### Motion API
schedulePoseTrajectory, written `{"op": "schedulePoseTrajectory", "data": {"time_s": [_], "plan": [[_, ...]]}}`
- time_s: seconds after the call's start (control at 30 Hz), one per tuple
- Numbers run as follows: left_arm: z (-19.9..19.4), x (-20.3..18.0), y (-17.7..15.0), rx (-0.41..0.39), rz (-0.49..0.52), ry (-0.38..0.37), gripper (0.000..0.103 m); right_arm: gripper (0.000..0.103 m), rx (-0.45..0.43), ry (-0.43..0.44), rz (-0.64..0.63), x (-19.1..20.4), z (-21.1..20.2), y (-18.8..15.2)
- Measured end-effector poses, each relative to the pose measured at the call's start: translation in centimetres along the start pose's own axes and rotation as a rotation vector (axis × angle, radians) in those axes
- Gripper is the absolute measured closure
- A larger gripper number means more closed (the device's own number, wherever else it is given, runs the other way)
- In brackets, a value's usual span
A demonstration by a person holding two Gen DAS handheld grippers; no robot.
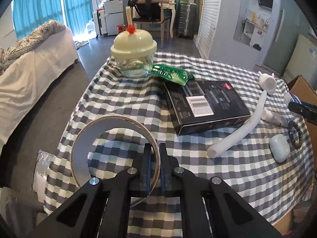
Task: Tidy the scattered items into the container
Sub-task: 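Grasp the blue Vinda tissue pack with the right tool while the left grasps the tape roll, then carry tissue pack and tape roll into the box and open both tools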
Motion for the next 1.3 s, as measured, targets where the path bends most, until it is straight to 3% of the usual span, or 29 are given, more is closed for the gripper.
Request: {"op": "schedulePoseTrajectory", "data": {"time_s": [0.3,0.57,0.73,1.0,1.3], "plan": [[-5.3,-4.8,3.3,-0.106,0.076,-0.04,0.096,0.03,-0.11,-0.009,-0.007,-0.3,-5.3,0.8],[-10.4,-15.8,7.5,-0.245,0.214,-0.249,0.096,0.03,-0.25,-0.072,0.04,-4.5,-13.1,1.0],[-11.6,-24.4,8.2,-0.263,0.314,-0.371,0.096,0.03,-0.281,-0.166,0.146,-10.7,-16.6,-0.9],[-12.5,-37.0,7.1,-0.226,0.502,-0.589,0.096,0.029,-0.215,-0.322,0.29,-20.1,-17.0,-5.4],[-11.0,-45.9,5.2,-0.14,0.624,-0.706,0.096,0.029,-0.05,-0.323,0.396,-26.8,-12.3,-9.8]]}}
Point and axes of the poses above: each gripper's, at about its wrist camera, not at the fingertips, and z roughly the way its jaws point, x to its left, y to its top, the point moved 2 cm from there along z, roughly the way its jaws point, and after that the axes turned 1 degree about -y, right-handed, at the moved point
